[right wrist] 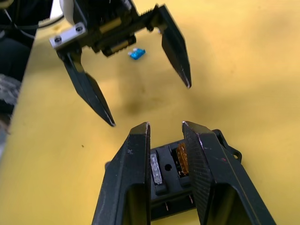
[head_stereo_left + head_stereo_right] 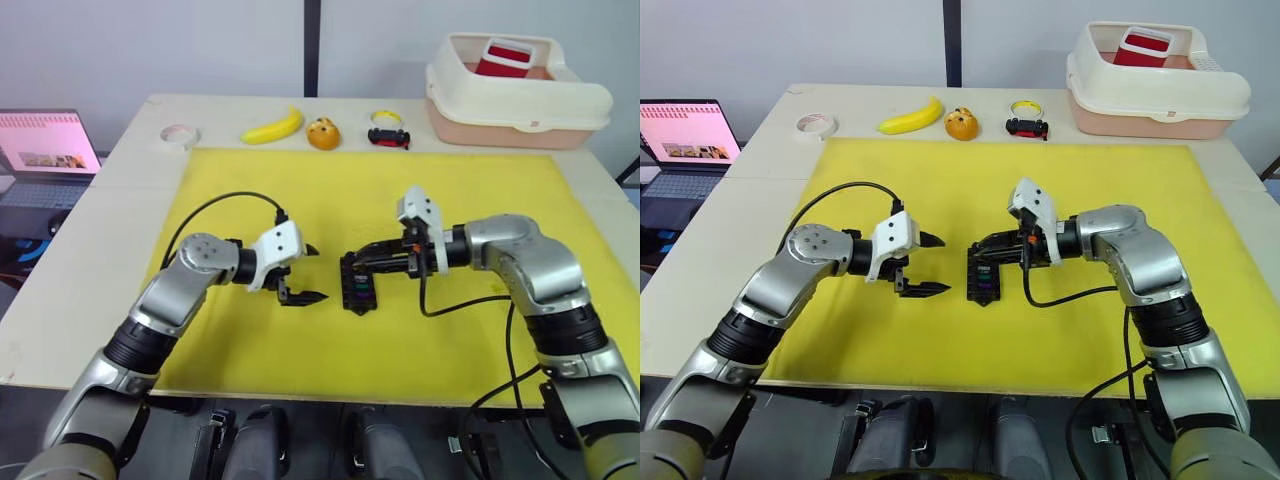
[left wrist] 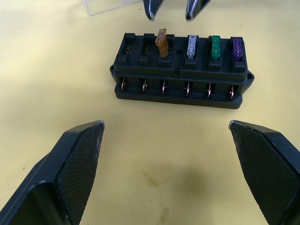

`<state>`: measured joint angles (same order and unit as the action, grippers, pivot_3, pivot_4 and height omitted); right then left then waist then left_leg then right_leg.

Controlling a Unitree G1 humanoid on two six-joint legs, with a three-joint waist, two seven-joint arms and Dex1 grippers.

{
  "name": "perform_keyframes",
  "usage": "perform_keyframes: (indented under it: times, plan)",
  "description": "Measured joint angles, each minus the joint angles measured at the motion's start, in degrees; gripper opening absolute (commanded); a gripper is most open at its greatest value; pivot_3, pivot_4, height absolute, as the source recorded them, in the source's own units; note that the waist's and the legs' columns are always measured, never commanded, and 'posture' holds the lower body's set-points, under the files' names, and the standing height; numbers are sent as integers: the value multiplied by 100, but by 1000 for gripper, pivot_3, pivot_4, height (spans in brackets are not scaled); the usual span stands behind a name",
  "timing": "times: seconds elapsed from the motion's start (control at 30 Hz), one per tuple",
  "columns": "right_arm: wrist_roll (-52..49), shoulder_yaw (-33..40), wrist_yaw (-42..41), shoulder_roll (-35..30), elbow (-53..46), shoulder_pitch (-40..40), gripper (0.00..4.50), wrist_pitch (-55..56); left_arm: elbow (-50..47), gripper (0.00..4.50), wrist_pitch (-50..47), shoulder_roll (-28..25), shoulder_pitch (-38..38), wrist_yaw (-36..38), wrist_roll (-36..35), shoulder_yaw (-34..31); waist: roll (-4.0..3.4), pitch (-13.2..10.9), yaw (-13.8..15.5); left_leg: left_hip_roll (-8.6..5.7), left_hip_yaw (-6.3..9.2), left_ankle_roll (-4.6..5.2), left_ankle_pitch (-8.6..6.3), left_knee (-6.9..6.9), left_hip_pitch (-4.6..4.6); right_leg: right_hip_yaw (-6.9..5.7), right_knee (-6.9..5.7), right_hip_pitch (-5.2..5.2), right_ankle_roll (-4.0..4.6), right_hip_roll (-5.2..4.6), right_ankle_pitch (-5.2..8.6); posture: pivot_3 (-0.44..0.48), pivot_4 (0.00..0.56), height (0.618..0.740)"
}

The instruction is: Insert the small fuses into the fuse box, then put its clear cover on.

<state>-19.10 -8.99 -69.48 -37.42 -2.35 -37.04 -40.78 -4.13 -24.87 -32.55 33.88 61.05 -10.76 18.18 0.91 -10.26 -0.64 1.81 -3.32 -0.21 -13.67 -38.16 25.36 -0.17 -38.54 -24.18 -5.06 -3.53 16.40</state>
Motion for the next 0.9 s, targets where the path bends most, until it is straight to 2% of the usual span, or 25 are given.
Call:
perform_keyframes:
  times: [0.57, 0.7, 0.9]
  plan:
    - [93, -164, 55, 0, 610, -55, 1070, 406, -42, 4500, -84, 2, -2, -3, 0, 0, 0, 0, 0, 0, 0, 0, 0, -1, 0, 0, 0, 0, 0, 1, 0, 0, 150, 740]
    - [85, -165, 30, -3, 654, -103, 89, 378, -43, 4500, -90, 2, -2, -3, 0, 0, 0, 0, 0, 0, 0, 0, 0, -1, 0, 0, 0, 0, 0, 1, 0, 0, 150, 740]
    - [80, -168, -63, -87, 650, -106, 89, 358, -46, 4500, -92, 1, -3, -3, 0, 0, 0, 0, 2, 0, -1, 0, 0, -1, 0, 0, 0, 0, 0, 0, 0, 0, 150, 740]
